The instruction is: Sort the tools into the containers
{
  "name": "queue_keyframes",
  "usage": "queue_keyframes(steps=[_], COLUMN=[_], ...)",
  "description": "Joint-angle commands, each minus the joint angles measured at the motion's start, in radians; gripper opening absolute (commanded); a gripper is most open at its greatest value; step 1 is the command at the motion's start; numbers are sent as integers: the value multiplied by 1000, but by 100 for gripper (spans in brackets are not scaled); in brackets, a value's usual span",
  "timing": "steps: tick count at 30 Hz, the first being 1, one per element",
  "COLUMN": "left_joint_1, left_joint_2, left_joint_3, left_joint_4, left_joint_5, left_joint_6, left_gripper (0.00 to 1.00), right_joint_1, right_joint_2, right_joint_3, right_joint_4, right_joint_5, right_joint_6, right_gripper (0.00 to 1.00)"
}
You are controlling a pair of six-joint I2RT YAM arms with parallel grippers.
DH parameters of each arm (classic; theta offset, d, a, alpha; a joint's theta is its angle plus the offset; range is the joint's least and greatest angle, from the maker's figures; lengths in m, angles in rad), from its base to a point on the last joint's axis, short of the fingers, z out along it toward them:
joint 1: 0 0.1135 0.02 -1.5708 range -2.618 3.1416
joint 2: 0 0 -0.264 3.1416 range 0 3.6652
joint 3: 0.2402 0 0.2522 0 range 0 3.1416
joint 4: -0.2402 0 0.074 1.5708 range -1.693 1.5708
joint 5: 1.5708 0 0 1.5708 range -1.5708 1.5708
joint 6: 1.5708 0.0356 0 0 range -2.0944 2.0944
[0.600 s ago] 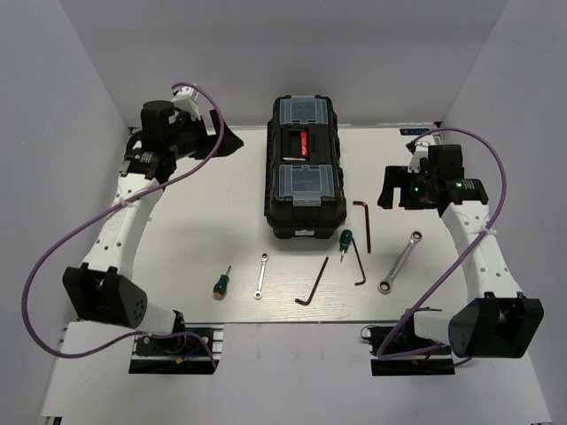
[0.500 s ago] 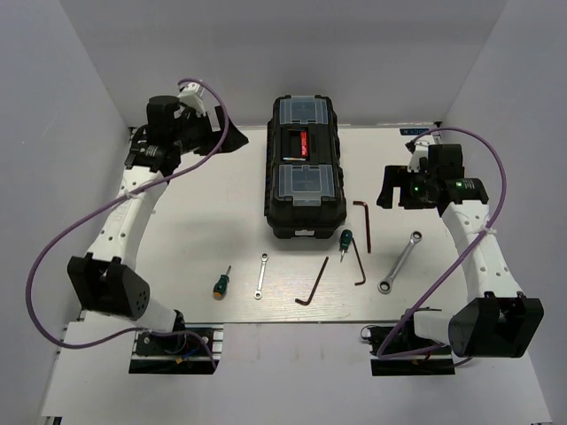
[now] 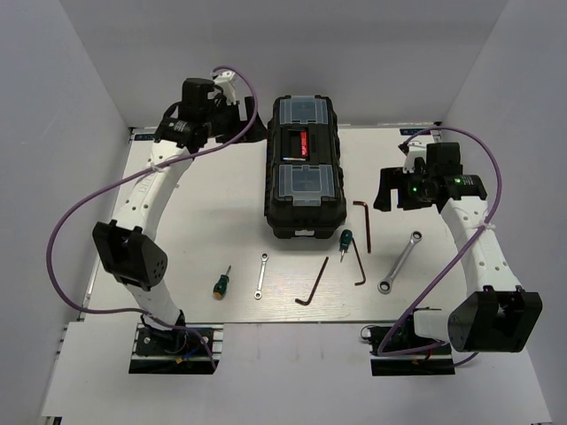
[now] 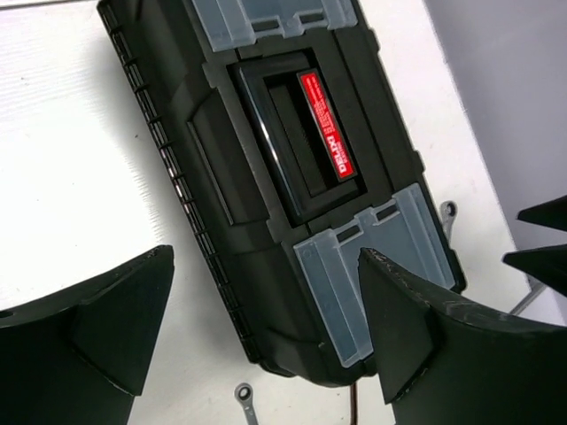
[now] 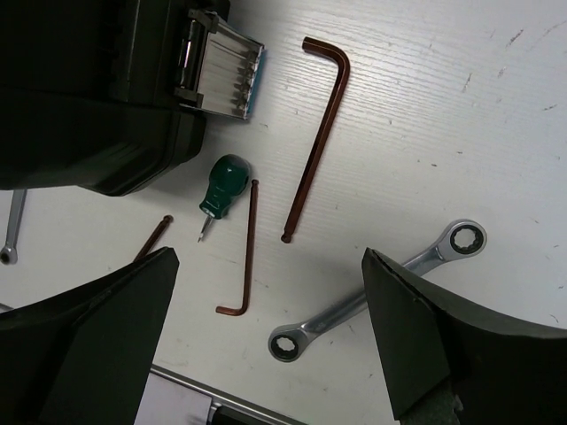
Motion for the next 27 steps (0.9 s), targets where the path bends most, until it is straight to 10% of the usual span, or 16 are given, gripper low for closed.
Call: queue_keyframes(steps=[1,11,15,19,21,23,27], left_joint_1=[-27,-96,-123,-159,-170,-181,-211], left_joint_2=[-1,95,202,295,336,356,368], left_joint_3=[66,210,394,472,492,492,492], left_joint_4=[-95,-182,-248,-275,-275,-284,-238], left_joint_5=[-79,-177,-223,-272,-301,-327,-347], left_joint_6=[30,48,38,27,18,18,18], left_gripper=[94,82,23,3,7,43,63], right_joint_1=[0,3,3,6,6,9,3], right_joint_2=[-1,14,56,67,68,77,78], right_joint_3=[45,77,164,180,175,175,136], right_joint_4=[-18,-50,-122,-129,-146,-193,-215], right_joint_5=[-42,-41,42,206,260,289,185], right_joint_6=[-33,-120,-202,-234,-272,-327,-387], right_gripper=[90,90,90,90,90,90,90])
